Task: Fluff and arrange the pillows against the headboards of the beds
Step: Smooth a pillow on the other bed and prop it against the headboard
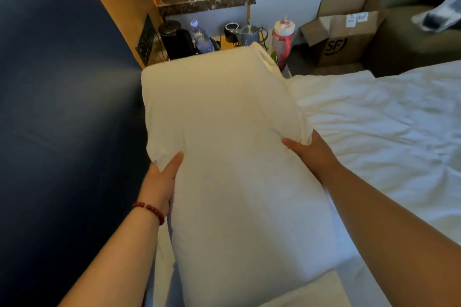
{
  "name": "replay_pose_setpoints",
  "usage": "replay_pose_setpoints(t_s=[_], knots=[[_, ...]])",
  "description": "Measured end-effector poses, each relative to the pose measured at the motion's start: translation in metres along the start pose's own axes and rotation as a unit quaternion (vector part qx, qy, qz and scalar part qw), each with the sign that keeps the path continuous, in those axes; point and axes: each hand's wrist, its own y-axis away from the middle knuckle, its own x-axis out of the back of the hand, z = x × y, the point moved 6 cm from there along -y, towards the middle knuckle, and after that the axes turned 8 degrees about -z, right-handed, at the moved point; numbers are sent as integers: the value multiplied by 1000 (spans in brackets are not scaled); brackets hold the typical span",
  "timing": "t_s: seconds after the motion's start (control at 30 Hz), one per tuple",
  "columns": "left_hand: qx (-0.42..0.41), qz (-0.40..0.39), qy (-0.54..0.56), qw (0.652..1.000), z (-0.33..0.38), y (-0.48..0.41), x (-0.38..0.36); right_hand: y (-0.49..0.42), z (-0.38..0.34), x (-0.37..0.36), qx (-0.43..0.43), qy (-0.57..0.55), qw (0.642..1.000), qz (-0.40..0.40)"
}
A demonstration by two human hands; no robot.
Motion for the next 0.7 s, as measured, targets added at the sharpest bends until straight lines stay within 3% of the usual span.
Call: replay_pose_setpoints(t_s=[0.2,0.47,0.6,0.7], knots=[[-28,-74,54,995,100,15,15,17,-65,21,37,10,999,-11],[-3,-150,-38,988,162,50,-4,4,-134,80,44,158,986,-18],[-81,-100,126,984,169,76,-14,-18,-171,79,67,188,978,-66],[-129,-52,132,981,170,90,-4,-29,-179,61,58,178,978,-95]])
